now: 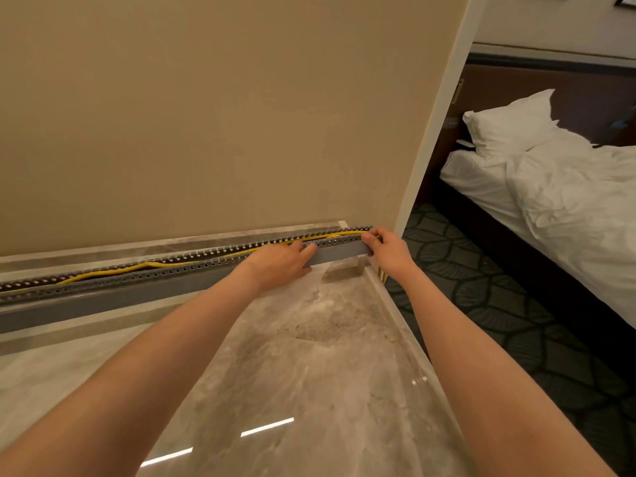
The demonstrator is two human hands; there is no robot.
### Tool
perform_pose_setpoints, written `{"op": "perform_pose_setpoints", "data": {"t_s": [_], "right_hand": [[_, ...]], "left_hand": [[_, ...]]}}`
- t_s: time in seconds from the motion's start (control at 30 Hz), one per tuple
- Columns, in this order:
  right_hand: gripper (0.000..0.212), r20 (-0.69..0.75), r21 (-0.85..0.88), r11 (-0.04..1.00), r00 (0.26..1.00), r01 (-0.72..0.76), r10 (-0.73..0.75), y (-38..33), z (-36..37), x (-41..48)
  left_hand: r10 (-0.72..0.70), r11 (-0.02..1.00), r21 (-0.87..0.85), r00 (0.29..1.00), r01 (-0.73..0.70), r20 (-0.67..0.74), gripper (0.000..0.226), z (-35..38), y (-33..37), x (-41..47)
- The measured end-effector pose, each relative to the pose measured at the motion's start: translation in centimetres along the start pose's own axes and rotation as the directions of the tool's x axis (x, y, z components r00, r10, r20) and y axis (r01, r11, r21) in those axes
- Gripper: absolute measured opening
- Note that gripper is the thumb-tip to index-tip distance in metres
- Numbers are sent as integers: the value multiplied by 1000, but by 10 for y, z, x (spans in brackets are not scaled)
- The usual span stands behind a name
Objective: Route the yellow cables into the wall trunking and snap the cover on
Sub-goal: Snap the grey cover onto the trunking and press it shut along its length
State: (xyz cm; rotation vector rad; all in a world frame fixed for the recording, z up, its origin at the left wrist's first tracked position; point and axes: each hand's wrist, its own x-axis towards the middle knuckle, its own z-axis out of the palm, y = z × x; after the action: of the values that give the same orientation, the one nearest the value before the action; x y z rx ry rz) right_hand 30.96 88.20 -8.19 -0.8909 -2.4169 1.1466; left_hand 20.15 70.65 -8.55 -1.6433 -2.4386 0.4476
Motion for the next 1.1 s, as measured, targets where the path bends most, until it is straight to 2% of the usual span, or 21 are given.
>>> {"op": "perform_pose_setpoints", "data": {"t_s": [0.2, 0.33, 0.47, 0.53, 0.57, 0.7, 0.77, 0.83, 0.97, 1.1], "right_hand": [[34, -4, 31, 999, 1000, -15, 15, -2, -3, 24], [33, 24, 3, 999, 998, -52, 52, 2, -1, 36], [38, -83, -35, 998, 995, -55, 52, 4, 1, 49], [41, -134, -120, 992, 991, -42, 26, 5, 0, 57], [42, -127, -137, 990, 992, -42, 25, 6, 0, 60], [30, 31, 141, 984, 994, -111, 108, 5, 3, 65], [23, 43, 180, 976, 992, -124, 118, 3, 4, 68], [22, 53, 192, 972, 990, -136, 128, 3, 4, 71], [22, 84, 215, 959, 982, -183, 169, 6, 2, 78], [14, 100, 139, 966, 973, -219, 206, 1, 1, 83]], "left_hand": [[-17, 1000, 18, 998, 18, -60, 43, -8, -17, 18], [-27, 998, -52, 1000, 27, -7, 43, -3, -24, 30], [-53, 994, -98, 998, 50, -22, 44, 0, -29, 39], [-52, 993, -104, 997, 46, -53, 41, 0, -31, 44], [-50, 994, -102, 996, 42, -68, 39, 1, -32, 44], [-56, 992, -114, 997, 49, -56, 42, 7, -31, 46], [-43, 997, -62, 999, 41, -33, 47, 6, -35, 48], [-13, 1000, -23, 1000, 13, -4, 51, 5, -39, 49], [18, 998, -53, 1000, -18, 0, 54, 8, -40, 48], [22, 993, -112, 999, -24, -24, 56, 13, -38, 46]]}}
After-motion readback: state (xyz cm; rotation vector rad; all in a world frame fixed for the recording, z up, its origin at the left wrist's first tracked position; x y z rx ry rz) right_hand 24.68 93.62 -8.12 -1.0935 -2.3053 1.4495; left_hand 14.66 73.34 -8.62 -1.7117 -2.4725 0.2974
